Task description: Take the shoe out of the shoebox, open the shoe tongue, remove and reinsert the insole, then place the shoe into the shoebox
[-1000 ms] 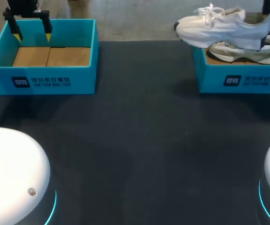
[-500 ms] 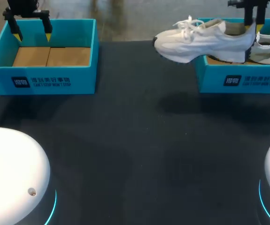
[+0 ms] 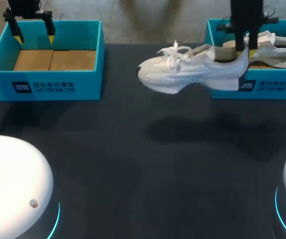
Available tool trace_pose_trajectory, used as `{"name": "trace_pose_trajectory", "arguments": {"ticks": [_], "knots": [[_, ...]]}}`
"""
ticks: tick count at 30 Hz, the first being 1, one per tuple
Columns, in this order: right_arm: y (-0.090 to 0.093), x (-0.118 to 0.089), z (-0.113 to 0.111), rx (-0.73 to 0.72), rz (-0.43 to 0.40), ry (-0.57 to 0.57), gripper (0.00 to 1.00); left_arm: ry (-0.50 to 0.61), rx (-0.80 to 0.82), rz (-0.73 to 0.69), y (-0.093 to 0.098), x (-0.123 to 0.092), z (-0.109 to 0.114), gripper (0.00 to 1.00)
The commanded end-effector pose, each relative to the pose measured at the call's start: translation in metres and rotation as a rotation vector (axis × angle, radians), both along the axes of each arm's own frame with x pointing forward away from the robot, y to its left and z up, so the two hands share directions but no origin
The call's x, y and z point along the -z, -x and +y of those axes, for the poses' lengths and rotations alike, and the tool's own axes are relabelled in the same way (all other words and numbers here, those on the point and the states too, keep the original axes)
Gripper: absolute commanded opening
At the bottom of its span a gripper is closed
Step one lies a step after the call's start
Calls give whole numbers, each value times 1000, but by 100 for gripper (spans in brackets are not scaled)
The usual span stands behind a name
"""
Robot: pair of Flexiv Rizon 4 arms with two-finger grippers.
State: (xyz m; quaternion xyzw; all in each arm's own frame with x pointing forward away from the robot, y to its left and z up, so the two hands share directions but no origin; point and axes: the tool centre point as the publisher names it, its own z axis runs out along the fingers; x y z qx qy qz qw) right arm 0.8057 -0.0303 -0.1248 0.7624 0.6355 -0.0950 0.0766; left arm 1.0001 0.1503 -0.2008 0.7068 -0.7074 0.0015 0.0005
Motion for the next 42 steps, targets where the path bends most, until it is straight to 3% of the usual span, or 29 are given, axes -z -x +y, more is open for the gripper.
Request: {"name": "trace_pose_trajectory", "arguments": {"ticks": [1, 10, 19, 28, 34, 35, 42], "knots": [[20, 3, 15, -10, -35, 23, 0, -1, 0, 1, 0, 0, 0, 100], [60, 18, 48, -50, -28, 46, 0, -1, 0, 1, 0, 0, 0, 100], [88, 30, 64, -57, -17, 53, 0, -1, 0, 1, 0, 0, 0, 100], [94, 40, 76, -68, -20, 49, 0, -1, 0, 1, 0, 0, 0, 100], [90, 59, 85, -69, -28, 71, 0, -1, 0, 1, 0, 0, 0, 100], [87, 73, 87, -74, -33, 62, 0, -1, 0, 1, 0, 0, 0, 100], [84, 116, 90, -53, -35, 84, 0, -1, 0, 1, 0, 0, 0, 100]]}}
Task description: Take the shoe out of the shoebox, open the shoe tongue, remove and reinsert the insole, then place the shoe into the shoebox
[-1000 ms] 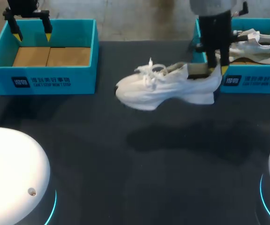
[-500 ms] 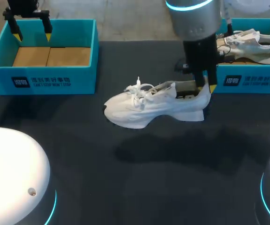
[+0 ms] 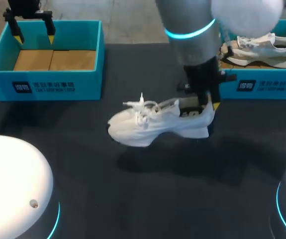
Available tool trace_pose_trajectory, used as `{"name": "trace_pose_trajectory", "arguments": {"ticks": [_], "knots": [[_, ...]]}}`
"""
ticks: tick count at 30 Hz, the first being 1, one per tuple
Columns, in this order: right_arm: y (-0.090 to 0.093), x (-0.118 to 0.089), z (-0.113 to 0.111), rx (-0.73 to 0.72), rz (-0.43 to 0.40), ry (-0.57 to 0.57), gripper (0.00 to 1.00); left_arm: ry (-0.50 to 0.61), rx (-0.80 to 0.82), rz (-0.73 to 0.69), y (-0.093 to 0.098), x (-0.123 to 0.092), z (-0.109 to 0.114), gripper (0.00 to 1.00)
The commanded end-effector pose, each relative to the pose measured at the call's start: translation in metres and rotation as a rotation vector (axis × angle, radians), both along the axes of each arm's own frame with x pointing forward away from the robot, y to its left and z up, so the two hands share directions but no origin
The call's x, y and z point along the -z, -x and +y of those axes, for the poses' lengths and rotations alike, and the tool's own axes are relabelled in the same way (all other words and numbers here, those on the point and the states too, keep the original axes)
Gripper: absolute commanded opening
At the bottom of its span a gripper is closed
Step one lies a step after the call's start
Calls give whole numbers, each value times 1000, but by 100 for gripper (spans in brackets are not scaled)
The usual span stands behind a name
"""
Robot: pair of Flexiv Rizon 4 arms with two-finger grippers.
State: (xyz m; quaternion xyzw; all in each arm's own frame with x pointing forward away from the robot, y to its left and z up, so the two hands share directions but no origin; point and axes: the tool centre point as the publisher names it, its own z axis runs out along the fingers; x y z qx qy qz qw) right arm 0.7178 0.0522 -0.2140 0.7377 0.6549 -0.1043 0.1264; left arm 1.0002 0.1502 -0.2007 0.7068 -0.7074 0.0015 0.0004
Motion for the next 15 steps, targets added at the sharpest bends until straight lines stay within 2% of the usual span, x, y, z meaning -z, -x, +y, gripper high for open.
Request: {"name": "trace_pose_trajectory", "arguments": {"ticks": [1, 2, 4, 7, 8, 15], "knots": [[-4, 27, 8, 16, 5, -4, 0, -1, 0, 1, 0, 0, 0, 100], [-4, 41, 9, 23, 9, -13, 0, -1, 0, 1, 0, 0, 0, 100], [-5, 52, 10, 25, 11, -14, 0, -1, 0, 1, 0, 0, 0, 100], [-6, 60, 12, 33, 2, -38, 0, -1, 0, 1, 0, 0, 0, 100], [-8, 69, 16, 21, 0, 3, 0, -1, 0, 1, 0, 0, 0, 100], [-11, 100, 22, 36, 14, -20, 0, -1, 0, 1, 0, 0, 0, 100]]}}
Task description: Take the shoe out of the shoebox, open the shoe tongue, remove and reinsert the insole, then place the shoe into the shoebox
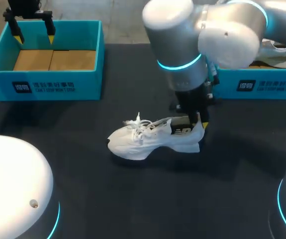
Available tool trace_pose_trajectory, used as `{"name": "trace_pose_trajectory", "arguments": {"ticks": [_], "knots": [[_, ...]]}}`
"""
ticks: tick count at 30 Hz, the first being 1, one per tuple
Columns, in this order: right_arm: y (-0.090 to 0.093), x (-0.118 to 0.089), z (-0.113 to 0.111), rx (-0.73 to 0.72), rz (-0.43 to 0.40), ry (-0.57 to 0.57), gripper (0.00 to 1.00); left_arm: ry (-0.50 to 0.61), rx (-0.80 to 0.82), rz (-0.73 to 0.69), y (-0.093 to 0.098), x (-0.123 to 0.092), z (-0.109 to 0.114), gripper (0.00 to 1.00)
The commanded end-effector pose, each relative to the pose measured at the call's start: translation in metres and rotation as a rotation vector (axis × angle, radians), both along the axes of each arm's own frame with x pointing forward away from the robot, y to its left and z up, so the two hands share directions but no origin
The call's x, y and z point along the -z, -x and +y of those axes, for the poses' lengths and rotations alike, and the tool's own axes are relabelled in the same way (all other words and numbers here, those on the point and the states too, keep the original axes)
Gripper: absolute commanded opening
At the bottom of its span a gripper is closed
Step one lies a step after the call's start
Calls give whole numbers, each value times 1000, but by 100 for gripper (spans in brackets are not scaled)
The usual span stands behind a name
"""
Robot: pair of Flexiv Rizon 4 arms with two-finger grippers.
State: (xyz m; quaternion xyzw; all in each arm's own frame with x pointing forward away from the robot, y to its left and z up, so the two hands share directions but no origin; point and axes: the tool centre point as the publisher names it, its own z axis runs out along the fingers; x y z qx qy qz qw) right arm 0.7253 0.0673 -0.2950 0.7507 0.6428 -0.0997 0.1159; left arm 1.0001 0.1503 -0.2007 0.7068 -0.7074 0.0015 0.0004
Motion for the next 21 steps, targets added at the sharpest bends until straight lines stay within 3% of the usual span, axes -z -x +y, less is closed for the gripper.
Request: {"name": "trace_pose_trajectory", "arguments": {"ticks": [1, 16, 17, 19, 21], "knots": [[-4, 19, 7, 0, 13, 2, 0, -1, 0, 1, 0, 0, 0, 100], [-1, 51, 17, -3, 33, -15, 0, -1, 0, 1, 0, 0, 0, 100], [-2, 51, 17, -2, 31, -15, 20, -1, 0, 1, 0, 0, 0, 100], [-2, 51, 16, -2, 28, -13, 22, -1, 0, 1, 0, 0, 0, 100], [-2, 49, 14, -1, 26, -11, 29, -1, 0, 1, 0, 0, 0, 100]]}}
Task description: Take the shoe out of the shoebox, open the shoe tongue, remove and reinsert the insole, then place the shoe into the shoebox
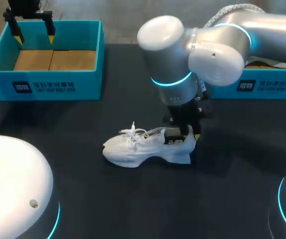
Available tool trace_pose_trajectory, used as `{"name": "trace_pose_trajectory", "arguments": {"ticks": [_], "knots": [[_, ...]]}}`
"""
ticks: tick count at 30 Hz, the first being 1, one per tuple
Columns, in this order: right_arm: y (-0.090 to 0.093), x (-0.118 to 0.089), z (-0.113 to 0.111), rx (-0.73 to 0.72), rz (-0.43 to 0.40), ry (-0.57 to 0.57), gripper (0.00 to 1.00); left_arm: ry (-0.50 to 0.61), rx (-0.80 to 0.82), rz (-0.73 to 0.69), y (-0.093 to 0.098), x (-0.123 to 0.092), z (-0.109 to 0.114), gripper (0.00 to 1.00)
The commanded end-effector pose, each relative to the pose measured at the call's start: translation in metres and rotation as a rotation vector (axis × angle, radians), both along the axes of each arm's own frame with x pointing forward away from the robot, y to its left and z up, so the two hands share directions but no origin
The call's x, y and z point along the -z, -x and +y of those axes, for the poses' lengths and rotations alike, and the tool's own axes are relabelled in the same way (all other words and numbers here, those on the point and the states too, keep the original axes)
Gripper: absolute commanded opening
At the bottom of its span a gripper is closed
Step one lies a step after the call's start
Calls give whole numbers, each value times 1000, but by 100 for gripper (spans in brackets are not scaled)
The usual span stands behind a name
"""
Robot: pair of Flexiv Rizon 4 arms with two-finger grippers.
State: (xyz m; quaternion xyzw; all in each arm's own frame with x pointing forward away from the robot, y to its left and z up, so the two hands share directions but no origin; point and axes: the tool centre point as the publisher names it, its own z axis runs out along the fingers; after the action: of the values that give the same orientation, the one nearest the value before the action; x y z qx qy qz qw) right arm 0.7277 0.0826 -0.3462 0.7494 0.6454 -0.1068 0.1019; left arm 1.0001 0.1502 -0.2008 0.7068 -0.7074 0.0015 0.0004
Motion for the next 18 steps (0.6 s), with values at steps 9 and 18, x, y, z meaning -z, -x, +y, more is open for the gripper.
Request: {"name": "trace_pose_trajectory", "arguments": {"ticks": [9, 18], "knots": [[4, -18, -4, -2, -21, -6, 100, -1, 0, 1, 0, 0, 0, 100], [5, -51, -6, -45, -45, -5, 100, -1, 0, 1, 0, 0, 0, 100]]}}
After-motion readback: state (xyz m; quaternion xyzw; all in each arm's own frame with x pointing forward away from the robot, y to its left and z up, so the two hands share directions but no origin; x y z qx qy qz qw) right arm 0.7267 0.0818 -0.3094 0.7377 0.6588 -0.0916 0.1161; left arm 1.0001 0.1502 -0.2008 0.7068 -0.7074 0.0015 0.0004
